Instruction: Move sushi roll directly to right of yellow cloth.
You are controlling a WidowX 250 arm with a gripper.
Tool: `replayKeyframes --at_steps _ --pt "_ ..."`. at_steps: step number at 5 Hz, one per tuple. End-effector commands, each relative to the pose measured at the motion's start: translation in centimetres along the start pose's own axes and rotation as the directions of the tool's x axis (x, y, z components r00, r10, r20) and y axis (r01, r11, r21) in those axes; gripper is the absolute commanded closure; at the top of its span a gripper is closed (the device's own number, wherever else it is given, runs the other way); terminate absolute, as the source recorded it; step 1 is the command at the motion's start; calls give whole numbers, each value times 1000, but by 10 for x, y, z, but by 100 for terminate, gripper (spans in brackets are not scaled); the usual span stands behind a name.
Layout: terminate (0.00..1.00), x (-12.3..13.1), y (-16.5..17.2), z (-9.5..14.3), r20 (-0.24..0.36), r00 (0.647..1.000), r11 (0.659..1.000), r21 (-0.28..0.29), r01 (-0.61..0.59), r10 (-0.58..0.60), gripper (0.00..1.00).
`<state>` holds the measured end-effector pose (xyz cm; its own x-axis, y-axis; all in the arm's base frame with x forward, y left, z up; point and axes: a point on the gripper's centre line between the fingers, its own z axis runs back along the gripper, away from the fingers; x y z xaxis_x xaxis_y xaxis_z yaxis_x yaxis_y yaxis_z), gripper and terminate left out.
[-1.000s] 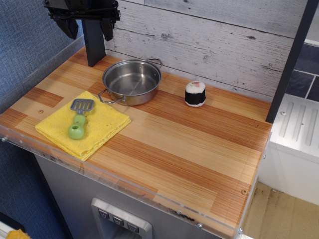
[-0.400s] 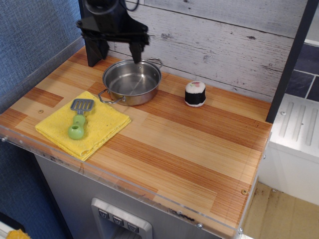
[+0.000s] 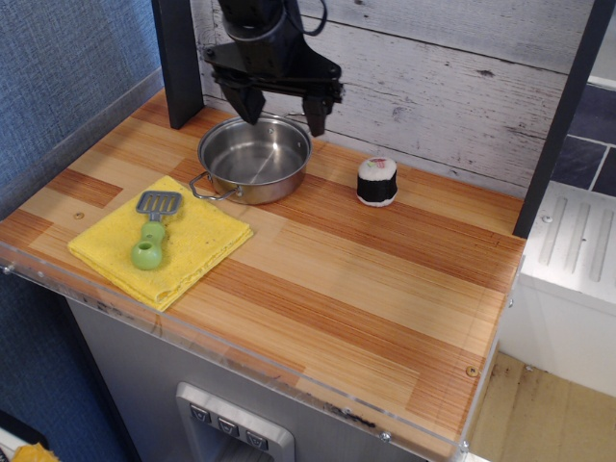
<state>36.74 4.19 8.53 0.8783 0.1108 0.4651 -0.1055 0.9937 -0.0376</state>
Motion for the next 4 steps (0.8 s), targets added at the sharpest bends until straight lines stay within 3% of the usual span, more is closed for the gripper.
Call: replayKeyframes --at_steps 1,2,4 --pt "0 14 -40 -14 65 991 989 -81 121 -116 0" --pt "0 13 -56 -27 46 987 983 -94 161 -157 0" --pt "0 5 -59 -58 2 977 974 -66 215 -215 0"
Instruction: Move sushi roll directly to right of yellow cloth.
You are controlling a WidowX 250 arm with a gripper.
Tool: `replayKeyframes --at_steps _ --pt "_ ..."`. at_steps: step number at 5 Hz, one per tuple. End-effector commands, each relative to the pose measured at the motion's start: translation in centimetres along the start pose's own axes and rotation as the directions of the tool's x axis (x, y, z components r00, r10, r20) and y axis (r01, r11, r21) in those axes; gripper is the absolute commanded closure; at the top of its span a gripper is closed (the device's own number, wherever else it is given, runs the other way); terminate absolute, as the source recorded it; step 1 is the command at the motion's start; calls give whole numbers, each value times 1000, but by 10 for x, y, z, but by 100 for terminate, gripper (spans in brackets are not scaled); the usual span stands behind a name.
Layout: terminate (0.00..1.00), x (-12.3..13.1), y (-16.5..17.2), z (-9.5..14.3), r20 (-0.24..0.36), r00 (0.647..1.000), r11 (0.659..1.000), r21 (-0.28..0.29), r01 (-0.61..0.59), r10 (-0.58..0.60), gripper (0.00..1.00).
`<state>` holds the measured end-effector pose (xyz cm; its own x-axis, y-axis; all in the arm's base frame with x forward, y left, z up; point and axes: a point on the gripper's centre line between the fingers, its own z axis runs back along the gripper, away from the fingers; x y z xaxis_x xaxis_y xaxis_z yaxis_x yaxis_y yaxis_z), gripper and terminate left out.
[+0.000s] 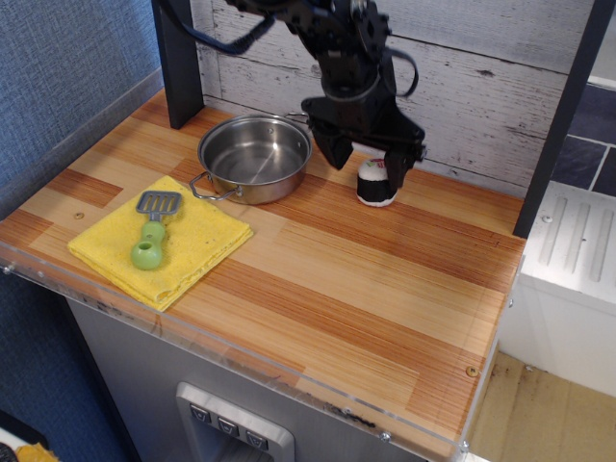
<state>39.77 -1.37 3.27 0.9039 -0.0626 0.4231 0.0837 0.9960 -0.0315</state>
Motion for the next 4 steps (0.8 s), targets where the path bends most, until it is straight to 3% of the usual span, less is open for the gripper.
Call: replayKeyframes --at_steps 1,4 --pt "0 4 3 -3 35 999 999 47 26 -28 100" --pt "0 2 9 7 56 998 1000 22 -4 3 100"
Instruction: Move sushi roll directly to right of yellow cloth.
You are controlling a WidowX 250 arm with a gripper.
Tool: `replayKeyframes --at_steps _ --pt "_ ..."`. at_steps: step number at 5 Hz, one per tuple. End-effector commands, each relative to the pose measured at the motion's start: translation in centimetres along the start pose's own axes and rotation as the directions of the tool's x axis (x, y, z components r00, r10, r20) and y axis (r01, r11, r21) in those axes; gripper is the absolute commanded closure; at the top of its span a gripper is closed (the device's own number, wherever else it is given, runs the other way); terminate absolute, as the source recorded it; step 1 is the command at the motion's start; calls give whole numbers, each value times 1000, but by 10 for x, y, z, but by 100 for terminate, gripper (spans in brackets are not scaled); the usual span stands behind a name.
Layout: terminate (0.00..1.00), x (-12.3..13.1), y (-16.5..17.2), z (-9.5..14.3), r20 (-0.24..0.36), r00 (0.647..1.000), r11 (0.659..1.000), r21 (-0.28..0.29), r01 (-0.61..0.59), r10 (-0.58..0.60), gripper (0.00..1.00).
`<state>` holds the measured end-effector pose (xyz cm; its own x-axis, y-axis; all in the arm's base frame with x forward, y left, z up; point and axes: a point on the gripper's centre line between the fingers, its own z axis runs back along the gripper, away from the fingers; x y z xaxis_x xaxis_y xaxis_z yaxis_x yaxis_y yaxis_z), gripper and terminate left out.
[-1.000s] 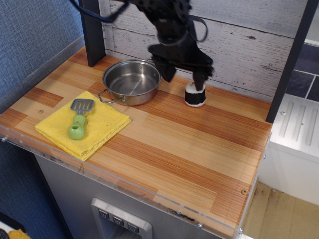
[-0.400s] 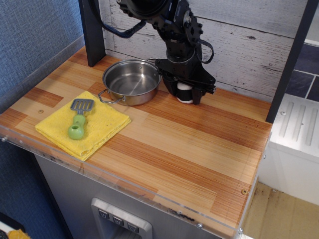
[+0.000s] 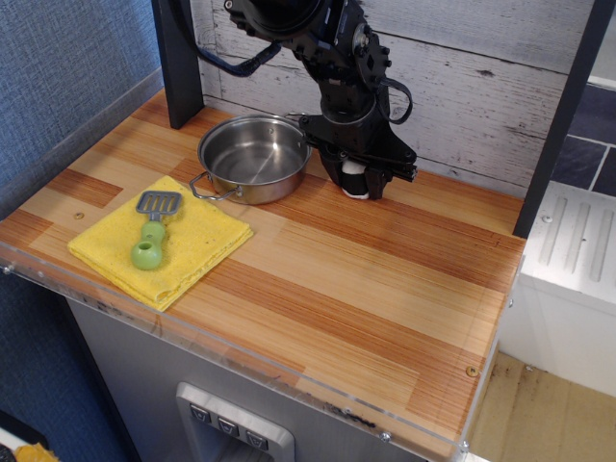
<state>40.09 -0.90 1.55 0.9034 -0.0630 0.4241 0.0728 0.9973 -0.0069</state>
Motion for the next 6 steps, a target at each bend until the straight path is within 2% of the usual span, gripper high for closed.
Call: replayKeyframes --at_steps 1,2,3,4,5,6 --pt "0 13 0 41 82 997 1000 -22 -2 3 100" --pt "0 17 6 73 138 990 999 38 7 -13 100" --pt "0 12 3 93 166 986 999 29 13 -18 100" --pt "0 -7 2 100 164 986 1000 -8 24 -23 100" --pt "0 -45 15 104 125 989 997 35 69 -73 100" --pt "0 -79 31 105 83 994 996 60 65 -70 100"
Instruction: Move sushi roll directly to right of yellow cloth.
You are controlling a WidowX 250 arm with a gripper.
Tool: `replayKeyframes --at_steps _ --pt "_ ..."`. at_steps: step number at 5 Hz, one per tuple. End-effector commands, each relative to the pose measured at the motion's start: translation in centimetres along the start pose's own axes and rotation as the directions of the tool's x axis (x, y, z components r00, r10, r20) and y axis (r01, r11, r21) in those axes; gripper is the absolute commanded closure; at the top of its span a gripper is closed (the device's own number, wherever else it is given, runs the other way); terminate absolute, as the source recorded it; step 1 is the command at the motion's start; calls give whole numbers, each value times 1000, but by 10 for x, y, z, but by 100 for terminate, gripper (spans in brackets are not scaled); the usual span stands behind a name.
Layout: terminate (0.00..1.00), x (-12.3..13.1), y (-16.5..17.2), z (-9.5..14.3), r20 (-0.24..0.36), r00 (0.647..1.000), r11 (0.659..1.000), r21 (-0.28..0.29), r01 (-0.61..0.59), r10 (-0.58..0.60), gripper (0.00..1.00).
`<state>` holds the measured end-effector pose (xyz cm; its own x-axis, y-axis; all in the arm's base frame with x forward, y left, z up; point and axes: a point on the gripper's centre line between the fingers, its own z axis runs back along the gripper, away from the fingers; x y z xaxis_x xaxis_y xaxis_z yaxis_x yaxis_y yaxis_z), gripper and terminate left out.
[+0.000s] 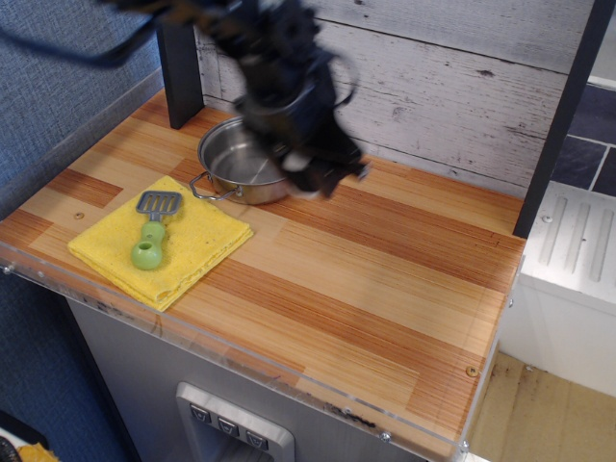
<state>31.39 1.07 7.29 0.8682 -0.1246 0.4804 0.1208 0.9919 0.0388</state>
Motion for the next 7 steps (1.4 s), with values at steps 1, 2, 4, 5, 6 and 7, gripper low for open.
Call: replayKeyframes --at_steps 1,2,4,5,6,7 --pt "0 -53 25 18 -17 1000 997 72 2 -1 100" --pt "0 -72 31 11 -63 998 997 83 7 -2 100" --pt "0 -98 40 -7 -140 990 998 55 -6 13 100" --pt "0 -107 39 -12 -198 980 998 56 -17 28 0" --pt "0 -104 38 -8 -178 983 998 60 -35 45 0" --pt "0 -98 35 -9 -174 984 998 52 -27 35 0"
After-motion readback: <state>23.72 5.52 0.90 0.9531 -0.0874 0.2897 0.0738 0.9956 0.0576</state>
